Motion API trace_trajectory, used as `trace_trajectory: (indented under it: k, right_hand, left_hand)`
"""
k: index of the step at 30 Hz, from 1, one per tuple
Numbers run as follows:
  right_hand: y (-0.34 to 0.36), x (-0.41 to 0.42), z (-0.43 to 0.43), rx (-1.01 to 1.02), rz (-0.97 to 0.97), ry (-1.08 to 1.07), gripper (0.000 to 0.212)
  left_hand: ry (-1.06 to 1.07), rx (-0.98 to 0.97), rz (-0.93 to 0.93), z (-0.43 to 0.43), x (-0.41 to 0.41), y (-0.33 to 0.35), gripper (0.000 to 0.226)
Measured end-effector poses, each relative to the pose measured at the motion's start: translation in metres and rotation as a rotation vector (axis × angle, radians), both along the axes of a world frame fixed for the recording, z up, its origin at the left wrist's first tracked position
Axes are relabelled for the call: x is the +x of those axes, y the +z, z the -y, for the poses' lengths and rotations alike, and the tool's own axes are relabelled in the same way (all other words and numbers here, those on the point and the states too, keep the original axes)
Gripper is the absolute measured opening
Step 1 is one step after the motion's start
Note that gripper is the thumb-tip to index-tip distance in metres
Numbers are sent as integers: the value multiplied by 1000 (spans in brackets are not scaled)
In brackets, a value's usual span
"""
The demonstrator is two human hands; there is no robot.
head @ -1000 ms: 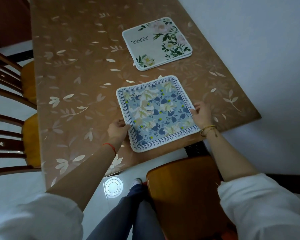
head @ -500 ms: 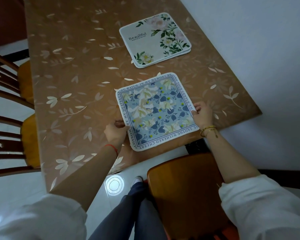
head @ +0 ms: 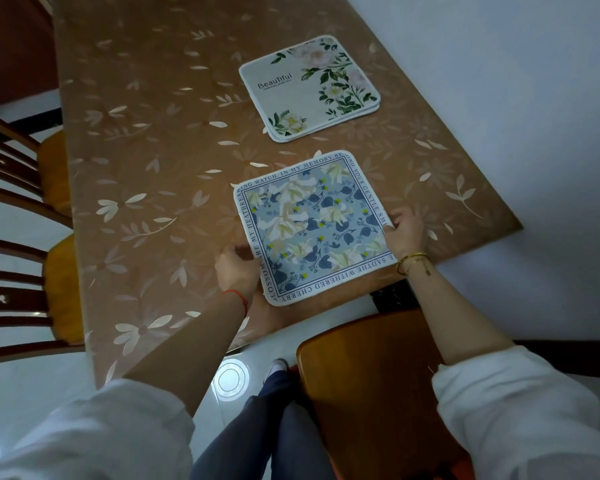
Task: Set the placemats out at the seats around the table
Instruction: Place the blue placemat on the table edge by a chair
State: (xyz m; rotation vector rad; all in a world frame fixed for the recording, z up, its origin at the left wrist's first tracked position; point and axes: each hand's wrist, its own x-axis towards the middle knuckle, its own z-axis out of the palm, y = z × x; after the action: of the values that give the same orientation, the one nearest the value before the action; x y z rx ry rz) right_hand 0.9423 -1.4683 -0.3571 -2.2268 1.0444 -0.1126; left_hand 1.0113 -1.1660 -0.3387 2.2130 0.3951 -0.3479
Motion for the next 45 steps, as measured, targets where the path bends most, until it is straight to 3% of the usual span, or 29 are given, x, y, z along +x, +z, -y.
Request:
trace_trajectory:
  k: [6,12,24,30,38,45]
  right_hand:
    - [13,-8,-12,84,183,-86,23]
    - [43,-10,-50,236,326,-37,20]
    - [106,11,-168,381,414,134,22]
    - [134,53,-210,324,460,120,23]
    - [155,121,-189,179,452,14,26]
    - [155,181,-116,170,395,-38,30]
  left_hand:
    - [-1,-89,66,-8,-4,14,19]
    - [-153,-331,53,-42,-10,47,15]
    - [-217,-565,100,-106,17,132,28]
    - [-285,-605,109,-131,71,160,27]
    - [-431,-556,68,-101,165,178,34]
    - [-404,-557,-15,-28,231,173,33]
